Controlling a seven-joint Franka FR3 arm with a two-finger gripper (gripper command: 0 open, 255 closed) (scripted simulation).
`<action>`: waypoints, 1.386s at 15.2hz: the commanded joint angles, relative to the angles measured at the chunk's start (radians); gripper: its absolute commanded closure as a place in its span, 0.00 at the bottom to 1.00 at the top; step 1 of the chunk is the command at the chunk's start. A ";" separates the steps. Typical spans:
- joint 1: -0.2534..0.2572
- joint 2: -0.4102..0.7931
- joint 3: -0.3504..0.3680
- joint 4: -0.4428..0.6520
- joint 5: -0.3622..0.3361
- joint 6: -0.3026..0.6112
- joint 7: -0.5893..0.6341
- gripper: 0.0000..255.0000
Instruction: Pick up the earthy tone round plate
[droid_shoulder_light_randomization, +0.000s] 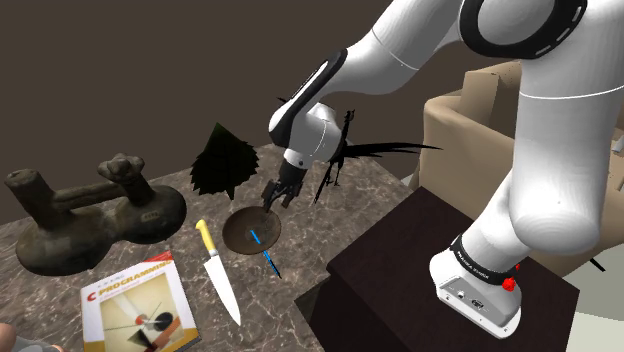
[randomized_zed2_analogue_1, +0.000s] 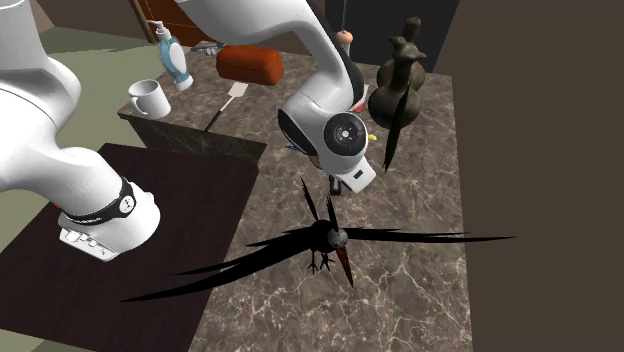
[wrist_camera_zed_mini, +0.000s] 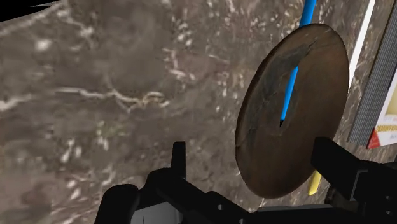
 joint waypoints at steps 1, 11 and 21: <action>-0.003 0.011 0.002 0.005 0.006 0.004 -0.011 0.00; -0.003 0.011 0.002 0.005 0.006 0.004 -0.011 1.00; 0.015 -0.124 -0.029 -0.041 -0.082 -0.064 0.104 1.00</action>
